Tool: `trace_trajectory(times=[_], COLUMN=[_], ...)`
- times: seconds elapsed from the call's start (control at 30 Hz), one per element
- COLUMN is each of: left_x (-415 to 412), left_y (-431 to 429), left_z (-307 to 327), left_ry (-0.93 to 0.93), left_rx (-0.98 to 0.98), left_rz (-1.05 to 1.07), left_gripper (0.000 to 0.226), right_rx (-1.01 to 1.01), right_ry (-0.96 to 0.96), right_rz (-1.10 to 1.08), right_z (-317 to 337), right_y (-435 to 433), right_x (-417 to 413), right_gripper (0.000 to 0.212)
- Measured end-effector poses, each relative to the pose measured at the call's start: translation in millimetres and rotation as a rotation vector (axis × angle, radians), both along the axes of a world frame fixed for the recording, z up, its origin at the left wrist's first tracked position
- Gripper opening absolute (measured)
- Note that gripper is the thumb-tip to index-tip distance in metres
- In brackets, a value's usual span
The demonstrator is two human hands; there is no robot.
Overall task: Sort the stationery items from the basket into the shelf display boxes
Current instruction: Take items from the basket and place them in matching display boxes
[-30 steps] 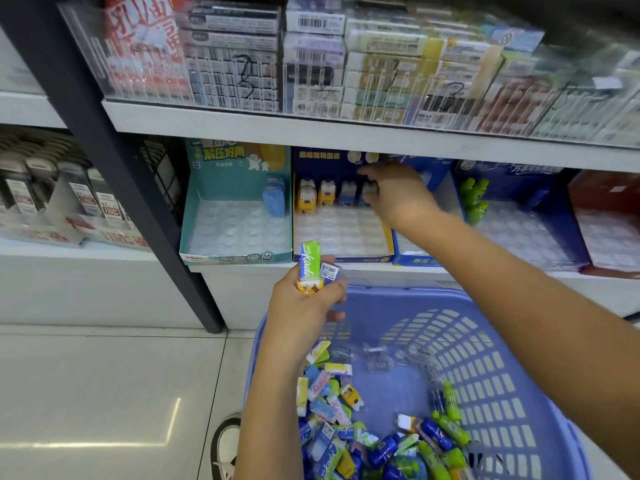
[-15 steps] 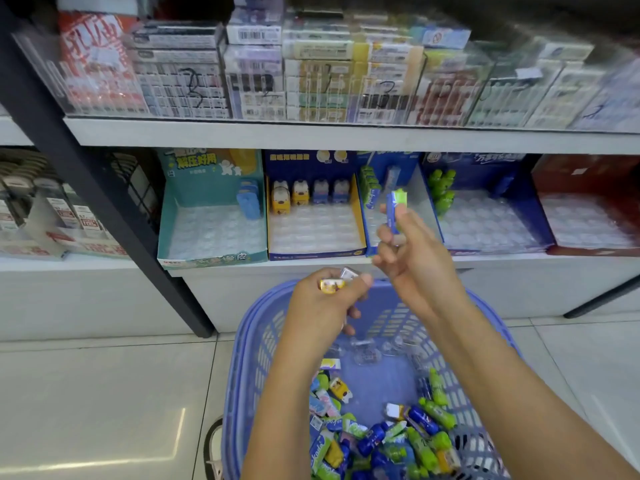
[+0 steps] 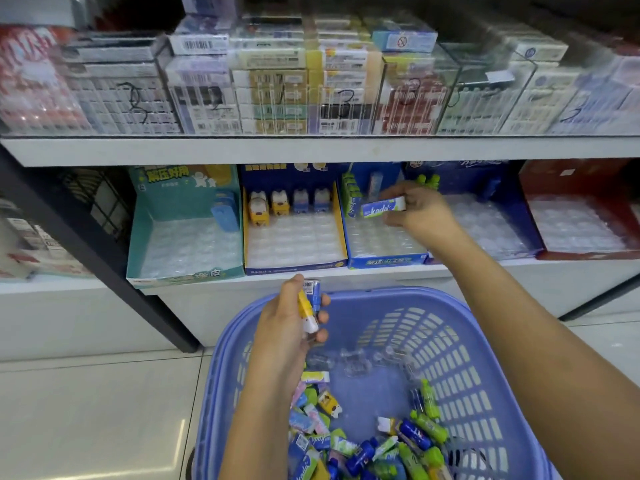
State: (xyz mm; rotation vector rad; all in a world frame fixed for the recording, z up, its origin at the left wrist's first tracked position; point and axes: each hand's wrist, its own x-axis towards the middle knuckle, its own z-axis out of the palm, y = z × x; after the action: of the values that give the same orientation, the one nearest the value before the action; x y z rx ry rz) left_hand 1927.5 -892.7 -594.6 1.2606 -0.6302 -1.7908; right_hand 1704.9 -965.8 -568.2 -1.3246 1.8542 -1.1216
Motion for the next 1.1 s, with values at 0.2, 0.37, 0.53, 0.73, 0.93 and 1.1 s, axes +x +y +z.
trace_trajectory(times=[0.2,0.37,0.53,0.73,0.93,1.1], left_x=[-1,1,2,4,6,10], left_y=[-6,-10,-11,-11,-10,-12], left_z=[-6,-14,-15,-15,-16,-17], left_ry=[0.011,-0.027,0.008,0.047,0.063,0.067], left_rx=[-0.009,-0.031,-0.03,-0.02,-0.007,-0.015], left_rz=[-0.002,-0.003,0.021,0.04,0.033,0.037], left_gripper=[0.027,0.037,0.036,0.034,0.033,0.035], right_rx=[0.04,0.009,0.174,-0.003,-0.199,-0.216], right_ry=[0.026,0.336,0.814,0.512,0.42,0.45], right_rz=[0.036,0.075,0.175,0.081,0.167,0.203], right_z=[-12,-8,-8,-4,-12,-10], right_y=[-15,-19,-19,-23,-25,-30], right_x=[3,-2,2,1,12,12], right_gripper=[0.026,0.027,0.022,0.036,0.026,0.024])
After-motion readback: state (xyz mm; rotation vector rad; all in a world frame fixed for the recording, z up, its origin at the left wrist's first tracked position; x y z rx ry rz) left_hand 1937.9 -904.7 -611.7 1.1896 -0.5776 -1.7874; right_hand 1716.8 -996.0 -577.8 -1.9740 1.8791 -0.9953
